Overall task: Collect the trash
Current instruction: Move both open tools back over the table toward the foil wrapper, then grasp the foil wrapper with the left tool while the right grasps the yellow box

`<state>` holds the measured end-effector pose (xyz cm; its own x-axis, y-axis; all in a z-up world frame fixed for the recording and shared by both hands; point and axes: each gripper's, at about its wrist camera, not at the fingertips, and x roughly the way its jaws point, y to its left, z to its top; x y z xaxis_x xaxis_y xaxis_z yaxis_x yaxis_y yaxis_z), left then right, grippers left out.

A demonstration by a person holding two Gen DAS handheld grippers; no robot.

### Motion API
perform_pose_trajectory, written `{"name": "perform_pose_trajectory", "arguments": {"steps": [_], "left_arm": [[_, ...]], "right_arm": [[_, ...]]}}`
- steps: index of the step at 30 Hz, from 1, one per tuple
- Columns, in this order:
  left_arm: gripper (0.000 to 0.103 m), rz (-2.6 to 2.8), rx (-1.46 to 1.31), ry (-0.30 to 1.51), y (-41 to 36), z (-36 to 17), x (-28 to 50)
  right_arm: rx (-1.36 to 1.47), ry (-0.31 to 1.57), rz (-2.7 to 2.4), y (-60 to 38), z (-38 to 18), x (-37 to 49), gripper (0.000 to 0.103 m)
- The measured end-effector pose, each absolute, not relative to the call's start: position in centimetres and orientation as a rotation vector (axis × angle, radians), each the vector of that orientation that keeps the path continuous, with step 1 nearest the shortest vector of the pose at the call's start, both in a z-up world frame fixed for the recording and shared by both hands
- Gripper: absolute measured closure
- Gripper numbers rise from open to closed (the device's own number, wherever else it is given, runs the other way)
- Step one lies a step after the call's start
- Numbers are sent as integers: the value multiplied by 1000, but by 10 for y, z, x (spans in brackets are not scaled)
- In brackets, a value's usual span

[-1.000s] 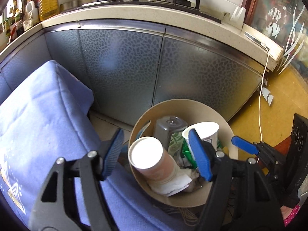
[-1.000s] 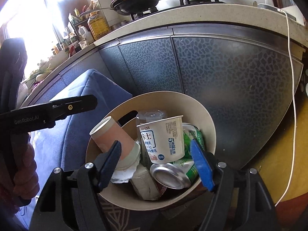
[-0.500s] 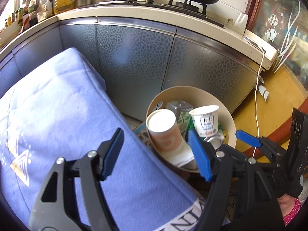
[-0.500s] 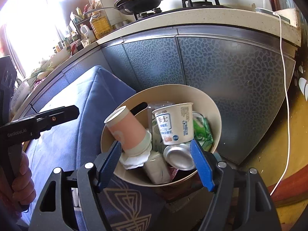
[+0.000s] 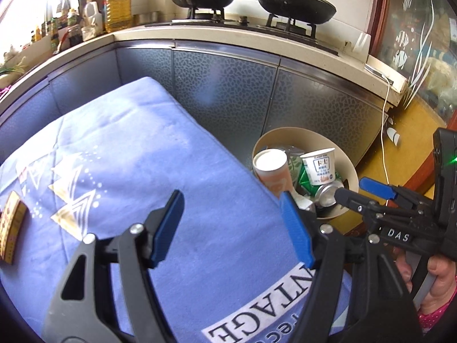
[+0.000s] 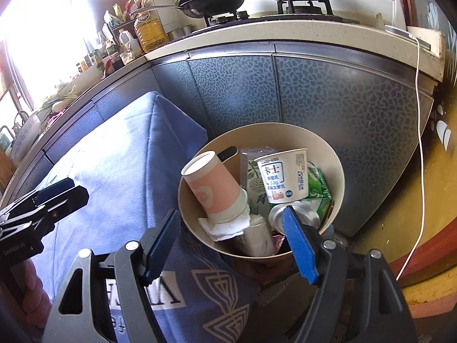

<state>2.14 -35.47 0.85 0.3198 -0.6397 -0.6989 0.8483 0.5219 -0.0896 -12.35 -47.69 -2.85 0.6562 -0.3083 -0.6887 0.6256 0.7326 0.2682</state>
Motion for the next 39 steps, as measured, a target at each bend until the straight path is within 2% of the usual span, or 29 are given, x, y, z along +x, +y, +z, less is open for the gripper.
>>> {"name": "perform_pose_trajectory", "arguments": {"steps": [12, 27, 31, 36, 39], "left_arm": [[36, -881, 206, 735, -268, 15, 52], [36, -585, 27, 754, -98, 4, 115], [35, -482, -25, 755, -48, 3, 138], [32, -424, -165, 850, 3, -9, 175], [32, -345, -159, 814, 19, -8, 187]], "right_arm": [[417, 677, -469, -426, -4, -72, 30], [298, 735, -126, -314, 8, 49, 30], [335, 764, -23, -288, 6, 82, 30], [457, 817, 101, -267, 3, 120, 31], [478, 840, 144, -255, 3, 139, 33]]}}
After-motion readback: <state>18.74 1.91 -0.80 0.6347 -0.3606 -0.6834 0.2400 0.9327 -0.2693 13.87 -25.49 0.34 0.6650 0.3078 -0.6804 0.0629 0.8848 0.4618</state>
